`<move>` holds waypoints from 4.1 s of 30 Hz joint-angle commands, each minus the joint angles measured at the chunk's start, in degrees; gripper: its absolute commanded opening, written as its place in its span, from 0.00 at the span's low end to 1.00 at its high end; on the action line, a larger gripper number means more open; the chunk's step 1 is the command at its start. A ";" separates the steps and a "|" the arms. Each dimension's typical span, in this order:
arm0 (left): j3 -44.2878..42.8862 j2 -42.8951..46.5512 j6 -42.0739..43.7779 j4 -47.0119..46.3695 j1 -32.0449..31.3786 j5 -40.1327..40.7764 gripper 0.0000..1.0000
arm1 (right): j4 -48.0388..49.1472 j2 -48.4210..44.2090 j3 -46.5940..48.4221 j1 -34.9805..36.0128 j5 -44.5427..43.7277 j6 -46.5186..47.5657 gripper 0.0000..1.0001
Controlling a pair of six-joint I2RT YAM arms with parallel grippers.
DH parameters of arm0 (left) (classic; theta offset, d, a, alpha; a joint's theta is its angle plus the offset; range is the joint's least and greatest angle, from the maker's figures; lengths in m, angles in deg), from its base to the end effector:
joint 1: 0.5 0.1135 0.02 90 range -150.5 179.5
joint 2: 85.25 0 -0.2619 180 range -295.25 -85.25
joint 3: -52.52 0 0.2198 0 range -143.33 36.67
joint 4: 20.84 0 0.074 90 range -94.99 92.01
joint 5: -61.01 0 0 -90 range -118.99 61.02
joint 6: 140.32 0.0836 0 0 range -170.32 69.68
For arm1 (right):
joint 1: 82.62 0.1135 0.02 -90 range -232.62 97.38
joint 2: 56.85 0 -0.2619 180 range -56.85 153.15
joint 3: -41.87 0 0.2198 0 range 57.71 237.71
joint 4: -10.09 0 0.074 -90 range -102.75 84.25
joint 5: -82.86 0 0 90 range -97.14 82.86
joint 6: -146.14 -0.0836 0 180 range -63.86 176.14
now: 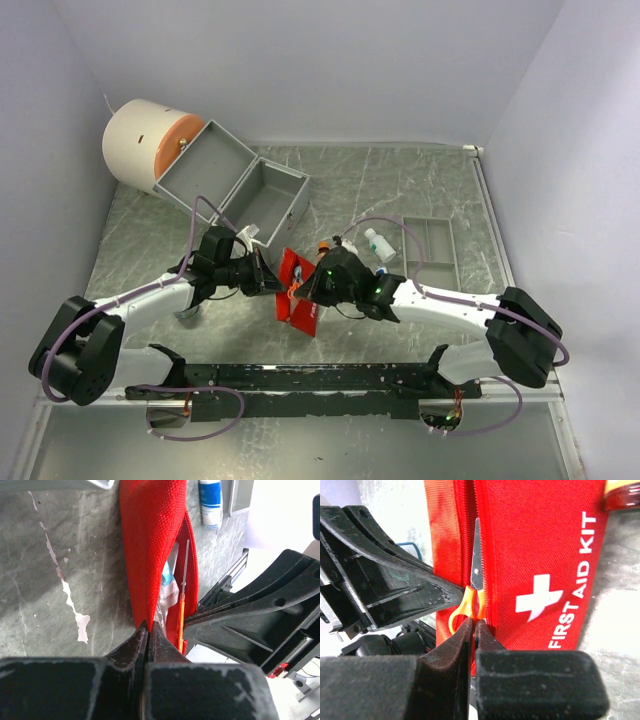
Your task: Organize the medicine kit
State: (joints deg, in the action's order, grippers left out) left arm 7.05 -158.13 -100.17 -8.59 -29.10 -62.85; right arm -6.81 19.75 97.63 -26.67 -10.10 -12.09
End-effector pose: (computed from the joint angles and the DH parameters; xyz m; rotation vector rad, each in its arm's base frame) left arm 0.1958 -0.1598 0.1711 -0.1090 2.5125 -1.3268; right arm 0.1655 0.2373 0.1937 0.2957 2.4561 1.0424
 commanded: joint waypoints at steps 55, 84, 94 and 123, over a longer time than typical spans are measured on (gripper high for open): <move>-6.56 -2.59 7.35 2.20 0.21 -6.37 0.07 | -7.18 8.48 13.74 0.22 -2.96 13.55 0.15; -8.96 -3.54 8.93 5.29 0.21 -4.90 0.07 | -16.21 6.75 16.99 0.04 -2.54 14.93 0.33; -10.98 -3.64 11.17 8.35 0.26 -4.38 0.07 | -17.65 0.43 16.70 -1.96 -10.61 20.06 0.39; -13.87 -5.03 11.83 11.25 0.21 -2.87 0.07 | -15.92 2.24 8.16 -3.64 0.36 24.39 0.58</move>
State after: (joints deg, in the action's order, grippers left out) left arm -4.97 -163.03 -88.71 2.84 -28.82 -65.72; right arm -24.84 20.52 106.24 -30.52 -10.13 12.87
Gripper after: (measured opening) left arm 0.076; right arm 0.582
